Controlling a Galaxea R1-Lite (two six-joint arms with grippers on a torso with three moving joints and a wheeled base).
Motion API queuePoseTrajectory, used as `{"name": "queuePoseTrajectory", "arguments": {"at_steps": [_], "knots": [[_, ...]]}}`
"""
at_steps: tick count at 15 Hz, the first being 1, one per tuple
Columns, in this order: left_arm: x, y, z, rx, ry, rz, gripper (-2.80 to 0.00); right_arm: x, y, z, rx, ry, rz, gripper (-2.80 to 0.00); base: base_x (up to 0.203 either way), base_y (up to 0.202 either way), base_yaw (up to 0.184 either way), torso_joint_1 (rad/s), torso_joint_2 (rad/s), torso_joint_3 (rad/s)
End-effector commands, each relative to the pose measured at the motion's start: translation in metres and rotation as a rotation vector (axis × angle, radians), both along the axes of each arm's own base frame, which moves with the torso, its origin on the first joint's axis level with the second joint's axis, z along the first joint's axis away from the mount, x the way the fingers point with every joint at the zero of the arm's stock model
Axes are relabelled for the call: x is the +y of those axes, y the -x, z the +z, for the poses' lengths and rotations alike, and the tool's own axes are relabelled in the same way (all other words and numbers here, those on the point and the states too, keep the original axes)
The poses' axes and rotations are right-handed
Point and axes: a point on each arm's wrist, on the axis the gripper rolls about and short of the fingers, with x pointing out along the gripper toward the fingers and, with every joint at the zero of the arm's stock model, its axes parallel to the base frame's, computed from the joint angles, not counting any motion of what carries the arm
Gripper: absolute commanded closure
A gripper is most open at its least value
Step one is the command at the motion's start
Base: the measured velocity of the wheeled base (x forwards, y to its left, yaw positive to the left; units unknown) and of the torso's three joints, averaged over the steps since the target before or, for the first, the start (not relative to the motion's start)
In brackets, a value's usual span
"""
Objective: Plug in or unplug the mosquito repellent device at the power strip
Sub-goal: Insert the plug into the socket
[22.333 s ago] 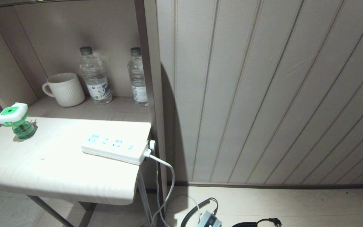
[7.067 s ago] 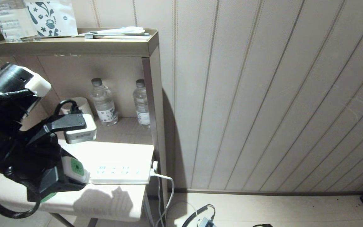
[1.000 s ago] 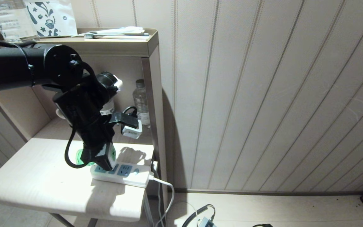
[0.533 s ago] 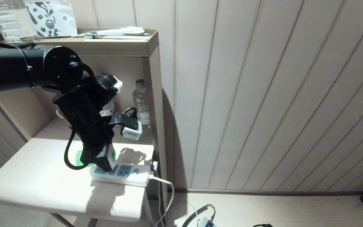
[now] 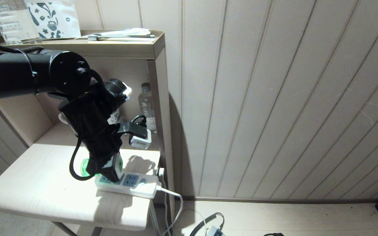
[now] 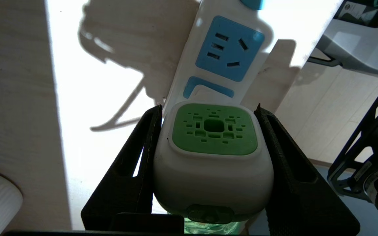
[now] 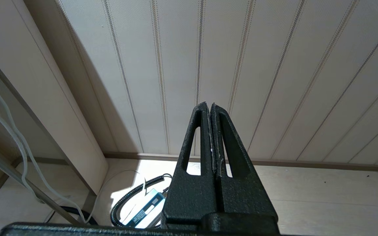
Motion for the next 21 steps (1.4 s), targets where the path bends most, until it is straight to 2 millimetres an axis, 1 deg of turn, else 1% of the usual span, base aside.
{"name": "queuePoseTrajectory", "arguments": {"at_steps": [1, 4, 7, 12, 17, 18, 19, 21], "knots": [[-0.001, -0.002, -0.005, 0.022, -0.011, -0.005, 0.0, 0.0, 0.0, 0.0, 0.0, 0.0, 0.0, 0.0, 0.0, 0.0, 0.0, 0.0, 0.0, 0.0], [-0.001, -0.002, -0.011, 0.042, -0.019, -0.001, 0.0, 0.0, 0.0, 0.0, 0.0, 0.0, 0.0, 0.0, 0.0, 0.0, 0.0, 0.0, 0.0, 0.0], [0.0, 0.001, -0.019, 0.075, -0.034, -0.003, 0.0, 0.0, 0.0, 0.0, 0.0, 0.0, 0.001, 0.0, 0.0, 0.0, 0.0, 0.0, 0.0, 0.0], [-0.004, -0.002, -0.025, 0.073, -0.031, -0.003, 0.0, 0.0, 0.0, 0.0, 0.0, 0.0, -0.001, 0.0, 0.0, 0.0, 0.0, 0.0, 0.0, 0.0], [-0.002, -0.004, -0.019, 0.045, -0.002, 0.002, 0.0, 0.0, 0.0, 0.0, 0.0, 0.0, 0.0, 0.0, 0.0, 0.0, 0.0, 0.0, 0.0, 0.0], [-0.001, -0.003, -0.018, 0.042, -0.001, 0.005, -0.68, 0.0, 0.0, 0.0, 0.0, 0.0, 0.001, 0.0, 0.0, 0.0, 0.0, 0.0, 0.0, 0.0], [0.0, -0.003, -0.016, 0.039, 0.001, 0.007, -2.8, 0.0, 0.0, 0.0, 0.0, 0.0, 0.0, 0.0, 0.0, 0.0, 0.0, 0.0, 0.0, 0.0], [0.0, -0.002, -0.014, 0.031, 0.005, 0.007, -2.8, 0.0, 0.0, 0.0, 0.0, 0.0, -0.001, 0.0, 0.0, 0.0, 0.0, 0.0, 0.0, 0.0]]}}
